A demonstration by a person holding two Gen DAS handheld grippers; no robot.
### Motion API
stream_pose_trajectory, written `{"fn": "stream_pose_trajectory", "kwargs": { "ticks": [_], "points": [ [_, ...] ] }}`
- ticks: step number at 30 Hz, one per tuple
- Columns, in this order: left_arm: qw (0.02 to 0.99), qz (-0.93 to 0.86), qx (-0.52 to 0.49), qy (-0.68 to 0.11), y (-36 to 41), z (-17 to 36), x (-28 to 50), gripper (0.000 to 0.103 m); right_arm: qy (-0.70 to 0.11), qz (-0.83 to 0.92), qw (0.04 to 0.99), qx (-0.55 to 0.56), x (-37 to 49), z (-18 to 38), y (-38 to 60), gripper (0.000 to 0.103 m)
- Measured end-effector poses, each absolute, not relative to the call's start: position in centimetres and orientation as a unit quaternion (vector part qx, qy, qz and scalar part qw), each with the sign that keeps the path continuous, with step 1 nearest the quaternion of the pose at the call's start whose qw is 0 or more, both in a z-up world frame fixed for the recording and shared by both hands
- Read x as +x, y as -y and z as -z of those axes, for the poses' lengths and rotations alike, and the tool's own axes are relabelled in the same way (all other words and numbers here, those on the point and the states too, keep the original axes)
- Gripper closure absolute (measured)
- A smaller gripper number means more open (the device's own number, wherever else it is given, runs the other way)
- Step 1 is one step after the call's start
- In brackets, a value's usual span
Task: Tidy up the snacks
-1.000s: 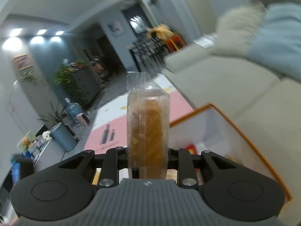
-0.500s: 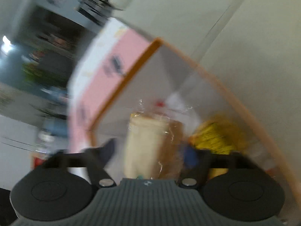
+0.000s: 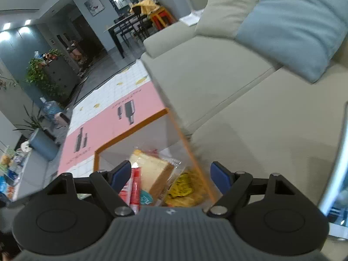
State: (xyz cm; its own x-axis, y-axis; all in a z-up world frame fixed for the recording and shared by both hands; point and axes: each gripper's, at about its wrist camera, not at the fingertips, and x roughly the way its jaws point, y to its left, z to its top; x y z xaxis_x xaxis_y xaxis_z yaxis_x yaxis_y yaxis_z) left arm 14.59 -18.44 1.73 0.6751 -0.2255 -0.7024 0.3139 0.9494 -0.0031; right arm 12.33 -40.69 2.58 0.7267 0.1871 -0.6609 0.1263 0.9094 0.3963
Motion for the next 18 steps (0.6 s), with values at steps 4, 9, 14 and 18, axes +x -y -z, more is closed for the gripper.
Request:
{"fn": "stream_pose_trajectory", "kwargs": {
  "ticks": [4,9,14,18],
  "points": [
    [0.917,0.143,0.053,-0.368,17.6,-3.2,12.9,0.017,-0.371,0.005,0.913,0.169,10.4,-2.7,39.2,0.025],
    [0.932,0.109,0.023,-0.345,15.1,-5.2,9.6,0.017,-0.388,-0.001,0.912,0.134,8.1,-1.5,35.1,0.025],
    [0.939,0.092,0.032,-0.331,12.4,-6.4,6.0,0.017,-0.400,-0.048,0.909,0.106,5.8,-1.4,29.9,0.025],
    [0.940,0.079,0.015,-0.331,10.4,-6.5,3.8,0.017,-0.396,-0.063,0.911,0.092,3.8,-1.5,26.3,0.025]
  ]
}}
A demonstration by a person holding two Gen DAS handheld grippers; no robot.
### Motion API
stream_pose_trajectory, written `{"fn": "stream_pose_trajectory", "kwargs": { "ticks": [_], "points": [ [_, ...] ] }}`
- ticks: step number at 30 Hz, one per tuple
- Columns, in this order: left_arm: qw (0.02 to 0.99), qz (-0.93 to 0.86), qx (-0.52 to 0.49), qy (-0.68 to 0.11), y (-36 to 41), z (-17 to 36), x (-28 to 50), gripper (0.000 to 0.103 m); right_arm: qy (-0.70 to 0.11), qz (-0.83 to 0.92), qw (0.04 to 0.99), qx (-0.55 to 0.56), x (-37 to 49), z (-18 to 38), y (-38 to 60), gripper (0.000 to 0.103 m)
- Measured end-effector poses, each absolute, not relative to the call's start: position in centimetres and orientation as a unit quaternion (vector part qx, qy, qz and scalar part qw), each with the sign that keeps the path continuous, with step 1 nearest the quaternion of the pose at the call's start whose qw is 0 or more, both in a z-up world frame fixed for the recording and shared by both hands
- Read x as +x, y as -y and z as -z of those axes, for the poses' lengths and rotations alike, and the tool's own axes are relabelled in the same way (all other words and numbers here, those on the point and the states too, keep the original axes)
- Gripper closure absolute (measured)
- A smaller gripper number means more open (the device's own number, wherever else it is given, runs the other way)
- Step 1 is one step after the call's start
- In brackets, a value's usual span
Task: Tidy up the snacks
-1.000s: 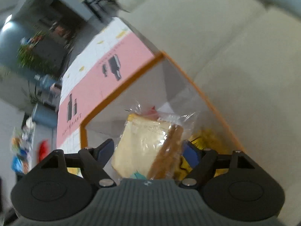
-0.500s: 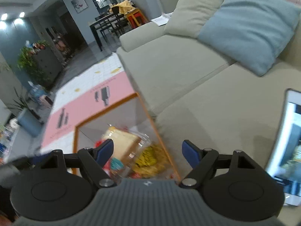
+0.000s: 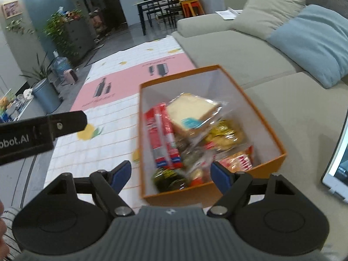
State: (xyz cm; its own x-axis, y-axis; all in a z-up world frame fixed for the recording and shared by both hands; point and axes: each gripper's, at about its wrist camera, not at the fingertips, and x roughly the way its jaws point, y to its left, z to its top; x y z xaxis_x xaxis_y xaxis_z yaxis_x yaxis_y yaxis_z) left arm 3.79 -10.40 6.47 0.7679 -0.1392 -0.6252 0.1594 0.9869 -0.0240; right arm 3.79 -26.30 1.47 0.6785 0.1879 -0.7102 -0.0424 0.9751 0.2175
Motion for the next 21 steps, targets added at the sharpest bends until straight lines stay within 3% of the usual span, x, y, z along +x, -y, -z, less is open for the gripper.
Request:
{"fn": "stream_pose_trajectory", "kwargs": {
  "ticks": [21],
  "points": [
    [0.928,0.071,-0.005,-0.365,7.2,-3.2,0.7,0.017,-0.402,-0.059,0.912,0.060,-1.2,-1.7,20.4,0.025]
  ]
}}
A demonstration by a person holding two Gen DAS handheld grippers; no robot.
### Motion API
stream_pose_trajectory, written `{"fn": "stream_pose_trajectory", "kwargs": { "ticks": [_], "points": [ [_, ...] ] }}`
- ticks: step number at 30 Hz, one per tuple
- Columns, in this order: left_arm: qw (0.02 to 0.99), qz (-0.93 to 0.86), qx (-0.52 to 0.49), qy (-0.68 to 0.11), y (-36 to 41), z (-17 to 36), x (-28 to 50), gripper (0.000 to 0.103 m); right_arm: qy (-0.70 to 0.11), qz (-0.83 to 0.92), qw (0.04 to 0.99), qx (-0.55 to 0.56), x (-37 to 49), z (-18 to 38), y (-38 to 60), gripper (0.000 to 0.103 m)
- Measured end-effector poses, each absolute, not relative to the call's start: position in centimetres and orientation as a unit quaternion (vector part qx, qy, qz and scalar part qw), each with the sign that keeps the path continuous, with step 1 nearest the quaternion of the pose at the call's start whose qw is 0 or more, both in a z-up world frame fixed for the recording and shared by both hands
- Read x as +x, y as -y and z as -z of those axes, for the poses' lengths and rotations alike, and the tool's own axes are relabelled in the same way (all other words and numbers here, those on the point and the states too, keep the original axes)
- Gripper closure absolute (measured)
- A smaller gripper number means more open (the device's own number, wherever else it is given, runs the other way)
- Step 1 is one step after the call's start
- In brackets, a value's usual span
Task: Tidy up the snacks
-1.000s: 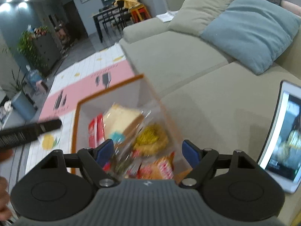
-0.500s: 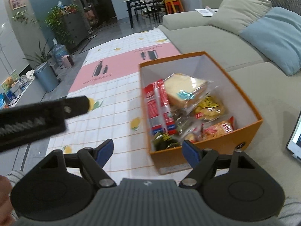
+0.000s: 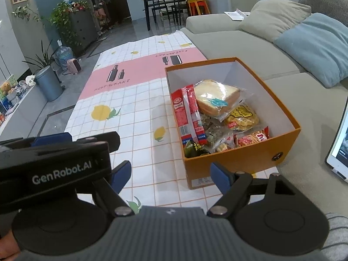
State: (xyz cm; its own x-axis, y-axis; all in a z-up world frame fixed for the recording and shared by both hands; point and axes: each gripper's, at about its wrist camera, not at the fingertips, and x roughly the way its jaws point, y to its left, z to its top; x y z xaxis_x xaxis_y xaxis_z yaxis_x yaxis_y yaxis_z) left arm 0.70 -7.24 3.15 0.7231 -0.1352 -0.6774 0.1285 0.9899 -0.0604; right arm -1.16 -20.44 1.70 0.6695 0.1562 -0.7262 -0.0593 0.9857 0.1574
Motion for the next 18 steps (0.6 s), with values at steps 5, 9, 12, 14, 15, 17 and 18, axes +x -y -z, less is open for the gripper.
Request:
{"fn": "stream_pose_trajectory", "kwargs": {
  "ticks": [5,9,12,14,15,17,18],
  "points": [
    [0.927,0.065,-0.008,-0.370,6.8,-3.0,0.6,0.017,-0.403,-0.060,0.912,0.053,-1.1,-1.6,20.0,0.025],
    [0.927,0.055,-0.010,-0.370,6.1,-3.1,0.7,0.017,-0.403,-0.068,0.912,0.043,-0.8,-1.5,19.1,0.025],
    [0.928,0.053,-0.009,-0.369,5.6,-3.1,0.8,0.017,-0.404,-0.073,0.911,0.039,-0.4,-1.5,18.6,0.025],
    [0.930,0.051,-0.005,-0.364,5.4,-3.1,0.9,0.017,-0.404,-0.075,0.911,0.034,-0.2,-1.5,18.3,0.025],
    [0.930,0.050,-0.004,-0.363,5.3,-3.1,0.9,0.017,-0.404,-0.076,0.911,0.032,-0.2,-1.6,18.1,0.025],
    [0.930,0.050,-0.006,-0.365,5.0,-3.0,1.0,0.017,-0.404,-0.078,0.911,0.030,0.0,-1.5,17.9,0.025],
    [0.929,0.049,-0.007,-0.366,4.9,-3.0,1.0,0.017,-0.405,-0.079,0.911,0.029,0.0,-1.5,17.7,0.025]
  ]
}}
